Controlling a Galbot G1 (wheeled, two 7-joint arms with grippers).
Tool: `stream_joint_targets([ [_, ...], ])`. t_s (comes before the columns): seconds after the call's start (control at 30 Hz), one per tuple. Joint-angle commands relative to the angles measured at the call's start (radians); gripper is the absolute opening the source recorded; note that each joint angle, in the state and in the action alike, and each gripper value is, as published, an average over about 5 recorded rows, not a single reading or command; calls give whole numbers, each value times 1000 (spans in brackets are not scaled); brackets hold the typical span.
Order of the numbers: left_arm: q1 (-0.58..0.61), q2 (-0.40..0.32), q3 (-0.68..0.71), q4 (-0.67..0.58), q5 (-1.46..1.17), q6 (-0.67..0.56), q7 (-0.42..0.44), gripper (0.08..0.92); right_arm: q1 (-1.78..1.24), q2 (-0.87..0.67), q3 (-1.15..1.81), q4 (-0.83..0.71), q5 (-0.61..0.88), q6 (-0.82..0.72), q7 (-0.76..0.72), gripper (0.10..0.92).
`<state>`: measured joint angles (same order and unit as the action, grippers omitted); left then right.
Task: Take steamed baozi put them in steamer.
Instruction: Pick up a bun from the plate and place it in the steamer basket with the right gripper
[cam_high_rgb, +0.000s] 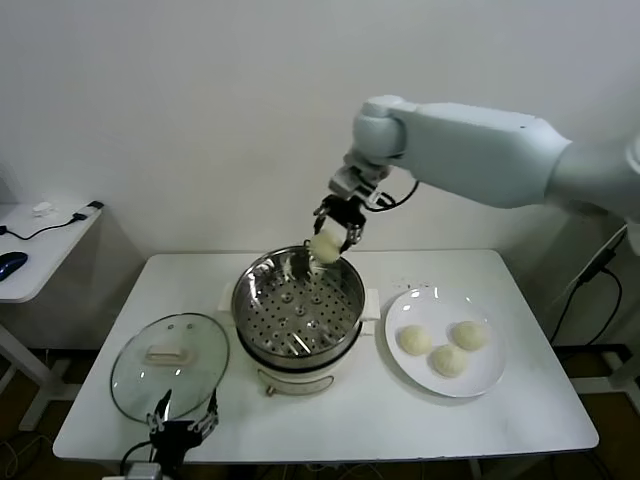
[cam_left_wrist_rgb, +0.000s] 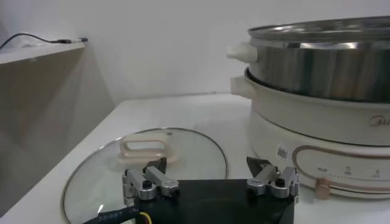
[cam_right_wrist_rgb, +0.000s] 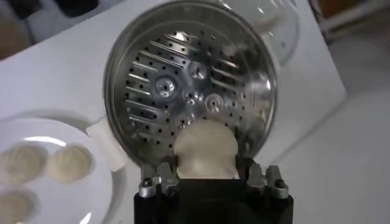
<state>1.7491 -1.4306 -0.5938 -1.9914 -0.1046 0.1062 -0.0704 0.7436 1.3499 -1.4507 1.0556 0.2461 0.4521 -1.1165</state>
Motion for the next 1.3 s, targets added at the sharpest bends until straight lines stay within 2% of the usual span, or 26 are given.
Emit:
stream_joint_targets([
  [0.03, 1, 0, 2, 0, 5, -3, 0, 823, -181, 155, 51, -232, -290, 285, 14, 636],
  [0.37, 1, -3, 10, 8, 19, -14, -2, 823, -314, 220, 174, -413, -496, 326, 111, 636],
  [0.73, 2, -8, 17, 11, 28, -23, -4, 823, -352, 266, 200, -499, -494, 332, 136, 652],
  [0.9, 1, -9, 19, 9, 30, -22, -4, 823, -343, 261, 196, -492, -454, 342, 142, 745],
  [1.0, 1, -10, 19, 5, 32, -20, -3, 823, -304, 239, 187, -454, -386, 350, 121, 800],
  [1.1, 3, -11, 17, -1, 33, -17, -2, 823, -226, 201, 148, -405, -274, 370, 65, 819],
  [1.2, 8, -10, 17, -9, 35, -15, -1, 823, -123, 159, 85, -370, -93, 382, 3, 822],
  [1.3, 11, -10, 18, -14, 37, -15, 1, 823, -8, 81, -14, -292, 157, 313, -41, 823],
])
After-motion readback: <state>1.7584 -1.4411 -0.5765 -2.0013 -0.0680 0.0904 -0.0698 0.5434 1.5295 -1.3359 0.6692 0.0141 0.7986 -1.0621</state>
